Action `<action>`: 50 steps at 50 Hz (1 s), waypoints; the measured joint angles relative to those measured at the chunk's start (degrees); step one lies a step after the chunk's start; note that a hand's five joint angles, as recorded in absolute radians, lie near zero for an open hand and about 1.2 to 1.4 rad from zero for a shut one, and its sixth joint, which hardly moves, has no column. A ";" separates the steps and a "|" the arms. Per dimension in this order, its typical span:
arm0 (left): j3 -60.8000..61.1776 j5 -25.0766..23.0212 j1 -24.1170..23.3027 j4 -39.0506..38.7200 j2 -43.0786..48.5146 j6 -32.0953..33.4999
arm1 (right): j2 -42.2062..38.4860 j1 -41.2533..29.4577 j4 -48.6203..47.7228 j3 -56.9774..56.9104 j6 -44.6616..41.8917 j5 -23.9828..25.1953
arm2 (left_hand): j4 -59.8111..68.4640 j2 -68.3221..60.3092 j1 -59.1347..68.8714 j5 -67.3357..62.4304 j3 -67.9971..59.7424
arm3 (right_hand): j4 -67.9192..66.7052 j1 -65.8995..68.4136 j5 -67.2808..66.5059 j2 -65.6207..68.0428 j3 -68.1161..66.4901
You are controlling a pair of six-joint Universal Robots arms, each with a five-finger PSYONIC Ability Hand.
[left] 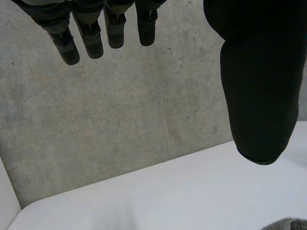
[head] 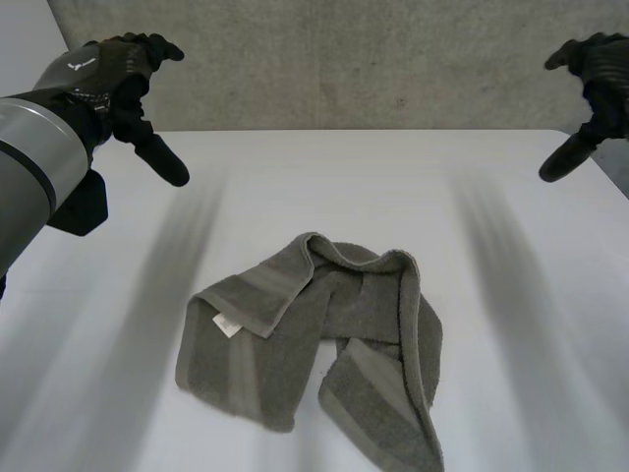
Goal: Fold the towel.
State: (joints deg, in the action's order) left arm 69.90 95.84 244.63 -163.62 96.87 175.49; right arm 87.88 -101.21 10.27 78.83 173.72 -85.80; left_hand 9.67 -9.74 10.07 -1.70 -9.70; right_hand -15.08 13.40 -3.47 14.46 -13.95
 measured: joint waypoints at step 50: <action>1.96 -6.56 -5.59 -22.67 33.50 7.77 | -10.05 -5.87 -17.44 31.77 -59.40 27.46 | 57.77 -57.89 56.62 -55.08 -57.71 | -61.51 62.81 -63.34 61.43 -62.41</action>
State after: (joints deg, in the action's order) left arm 71.86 89.27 239.04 -186.29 130.37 183.26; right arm 77.83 -107.09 -7.17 110.59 114.33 -58.34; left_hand 67.44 -67.63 66.68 -56.77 -67.41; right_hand -76.59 76.22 -66.81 75.89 -76.36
